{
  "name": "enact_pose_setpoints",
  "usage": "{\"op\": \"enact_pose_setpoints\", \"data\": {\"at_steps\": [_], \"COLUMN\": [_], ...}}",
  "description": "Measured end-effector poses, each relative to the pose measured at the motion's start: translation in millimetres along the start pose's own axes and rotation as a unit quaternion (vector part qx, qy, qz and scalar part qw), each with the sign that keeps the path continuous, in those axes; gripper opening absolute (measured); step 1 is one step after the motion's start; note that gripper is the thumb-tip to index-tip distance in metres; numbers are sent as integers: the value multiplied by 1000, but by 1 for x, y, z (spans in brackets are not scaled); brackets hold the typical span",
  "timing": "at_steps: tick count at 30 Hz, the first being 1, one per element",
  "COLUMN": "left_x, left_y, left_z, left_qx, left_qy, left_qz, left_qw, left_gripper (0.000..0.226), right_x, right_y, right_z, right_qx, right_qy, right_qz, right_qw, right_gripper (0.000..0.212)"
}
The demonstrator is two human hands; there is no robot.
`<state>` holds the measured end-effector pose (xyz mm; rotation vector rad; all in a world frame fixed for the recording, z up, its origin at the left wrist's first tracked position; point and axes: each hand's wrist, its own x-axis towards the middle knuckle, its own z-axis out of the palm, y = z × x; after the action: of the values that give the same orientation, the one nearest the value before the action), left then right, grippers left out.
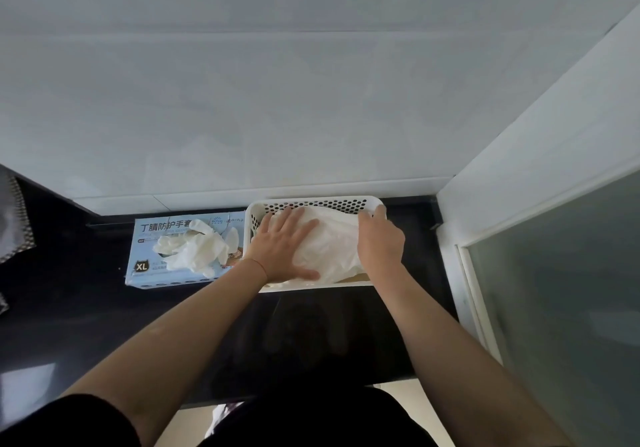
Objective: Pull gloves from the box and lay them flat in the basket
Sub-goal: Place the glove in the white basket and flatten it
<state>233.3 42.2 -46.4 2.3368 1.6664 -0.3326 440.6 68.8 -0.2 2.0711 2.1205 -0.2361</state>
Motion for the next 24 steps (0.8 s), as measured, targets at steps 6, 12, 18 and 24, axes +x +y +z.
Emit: {"op": "enact_pose_setpoints", "data": {"at_steps": [6,12,18,24], "left_x": [-20,-67,-112,-126], "left_y": [-14,-83,-147,-179], "left_z": [-26,-45,-47,-67], "left_qx": [-94,-111,-189,-292], "left_qy": [191,162,-11,171], "left_qz": [-19,-163,-244,-270], "left_qw": [977,967,951,901], "left_gripper": [63,24,14,26], "right_x": [-1,-17,-33,-40], "right_y": [-45,-129,-205,-228], "right_z": [-16,-22,-14,-24], "right_qx": [116,158,164,154], "right_qy": [41,-5,-70,-29], "right_qz": [-3,-164,-178,-165], "right_qw": [992,974,968,974], "right_gripper": [17,9,15,14]}}
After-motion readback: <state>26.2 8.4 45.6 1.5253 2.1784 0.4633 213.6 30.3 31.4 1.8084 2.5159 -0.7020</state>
